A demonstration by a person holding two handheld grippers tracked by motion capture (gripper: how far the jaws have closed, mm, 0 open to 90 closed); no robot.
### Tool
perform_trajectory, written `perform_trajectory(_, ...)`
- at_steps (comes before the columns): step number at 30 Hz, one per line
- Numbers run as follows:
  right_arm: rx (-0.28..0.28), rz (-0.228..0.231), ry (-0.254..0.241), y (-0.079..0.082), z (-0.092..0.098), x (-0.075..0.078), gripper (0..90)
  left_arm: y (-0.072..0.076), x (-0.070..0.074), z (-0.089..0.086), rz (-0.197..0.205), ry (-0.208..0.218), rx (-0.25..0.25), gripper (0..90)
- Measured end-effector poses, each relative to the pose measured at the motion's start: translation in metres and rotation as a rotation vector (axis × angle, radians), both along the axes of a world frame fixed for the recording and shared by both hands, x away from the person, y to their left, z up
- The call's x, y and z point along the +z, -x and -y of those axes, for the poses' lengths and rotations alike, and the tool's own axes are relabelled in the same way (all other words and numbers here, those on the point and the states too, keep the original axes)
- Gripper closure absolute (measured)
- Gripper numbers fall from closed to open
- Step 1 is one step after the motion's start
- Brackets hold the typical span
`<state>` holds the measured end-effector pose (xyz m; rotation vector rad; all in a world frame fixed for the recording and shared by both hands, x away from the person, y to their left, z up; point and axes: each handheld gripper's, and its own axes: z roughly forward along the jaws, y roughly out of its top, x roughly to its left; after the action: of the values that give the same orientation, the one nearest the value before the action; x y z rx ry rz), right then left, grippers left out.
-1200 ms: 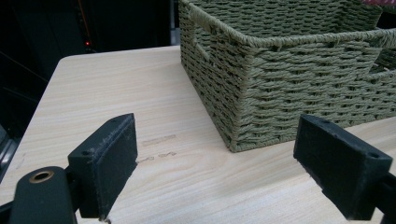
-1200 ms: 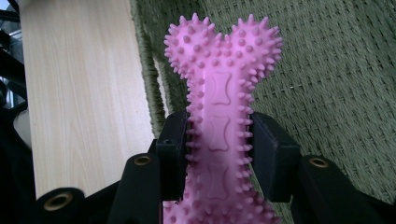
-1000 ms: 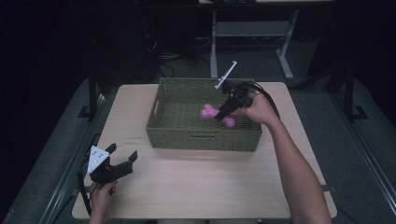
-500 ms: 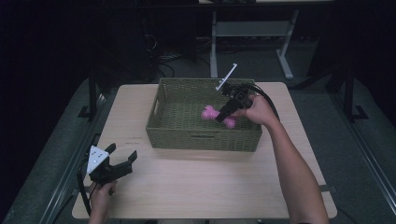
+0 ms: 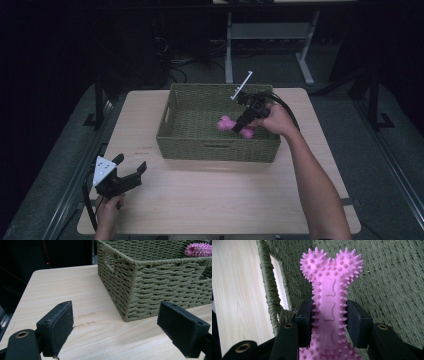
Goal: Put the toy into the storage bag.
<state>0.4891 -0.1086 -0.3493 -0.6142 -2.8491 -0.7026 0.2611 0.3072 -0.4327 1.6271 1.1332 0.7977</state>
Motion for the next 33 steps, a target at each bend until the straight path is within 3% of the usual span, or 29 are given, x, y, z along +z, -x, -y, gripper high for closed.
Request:
perform_trajectory(10, 0.008, -0.006, 0.022, 0.001, -0.003, -0.004, 57.9, 0.000, 0.000, 0.000, 0.001, -0.001, 0.000, 13.0)
perform_trajectory(33, -0.017, -0.039, 0.011, 0.006, 0.008, -0.024, 57.9, 0.000, 0.000, 0.002, -0.001, -0.005, -0.006, 13.0)
